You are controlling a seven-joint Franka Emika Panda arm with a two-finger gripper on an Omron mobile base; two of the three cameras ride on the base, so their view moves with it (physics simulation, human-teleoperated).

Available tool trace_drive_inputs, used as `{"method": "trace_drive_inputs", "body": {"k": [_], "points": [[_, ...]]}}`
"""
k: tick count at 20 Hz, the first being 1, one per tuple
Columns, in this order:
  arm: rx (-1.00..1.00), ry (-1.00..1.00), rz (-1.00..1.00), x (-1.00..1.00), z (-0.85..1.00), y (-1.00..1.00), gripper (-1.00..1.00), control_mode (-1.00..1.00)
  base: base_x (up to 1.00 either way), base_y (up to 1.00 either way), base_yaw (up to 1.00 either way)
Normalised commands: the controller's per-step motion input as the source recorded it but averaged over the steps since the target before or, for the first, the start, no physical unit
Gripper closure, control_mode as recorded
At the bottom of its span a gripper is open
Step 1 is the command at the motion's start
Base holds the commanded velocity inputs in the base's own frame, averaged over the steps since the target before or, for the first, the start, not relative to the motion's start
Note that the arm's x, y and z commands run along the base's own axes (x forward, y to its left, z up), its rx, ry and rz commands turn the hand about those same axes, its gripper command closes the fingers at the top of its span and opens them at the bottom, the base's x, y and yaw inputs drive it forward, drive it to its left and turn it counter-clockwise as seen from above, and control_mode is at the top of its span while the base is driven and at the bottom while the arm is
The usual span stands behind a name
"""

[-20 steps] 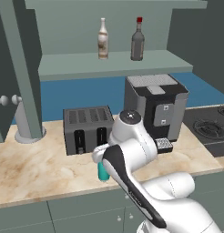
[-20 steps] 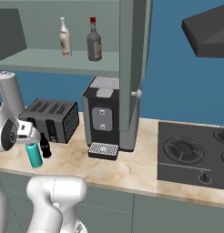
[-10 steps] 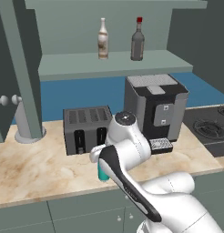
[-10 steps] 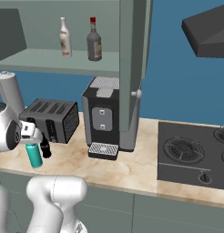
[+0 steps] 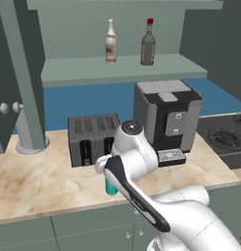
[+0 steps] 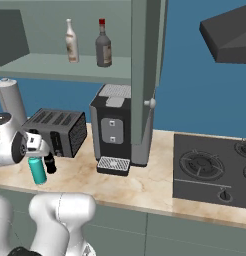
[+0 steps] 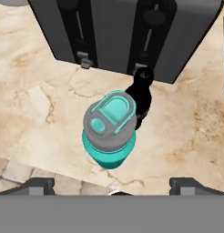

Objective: Sort all alcoholic drinks to one cabinet, and non-alcoholic drinks to the other.

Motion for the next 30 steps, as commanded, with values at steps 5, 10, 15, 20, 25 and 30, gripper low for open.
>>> {"method": "trace_drive_inputs", "body": {"k": [5, 10, 15, 20, 25, 30], "points": [[0.00, -0.03, 0.00, 0.06, -0.15, 0.04, -1.00, -1.00, 0.00, 0.00, 0.00], [0.00, -0.05, 0.00, 0.00, -0.21, 0.09, -1.00, -1.00, 0.00, 0.00, 0.00], [0.00, -0.04, 0.00, 0.01, -0.10, 0.02, -1.00, -1.00, 0.00, 0.00, 0.00], [0.00, -0.02, -0.01, 0.04, -0.03, 0.00, -1.00, -1.00, 0.00, 0.00, 0.00], [0.00, 0.00, -0.01, 0.08, 0.00, 0.00, -1.00, -1.00, 0.00, 0.00, 0.00], [0.00, 0.00, -0.01, 0.11, 0.00, 0.01, -1.00, -1.00, 0.00, 0.00, 0.00]]}}
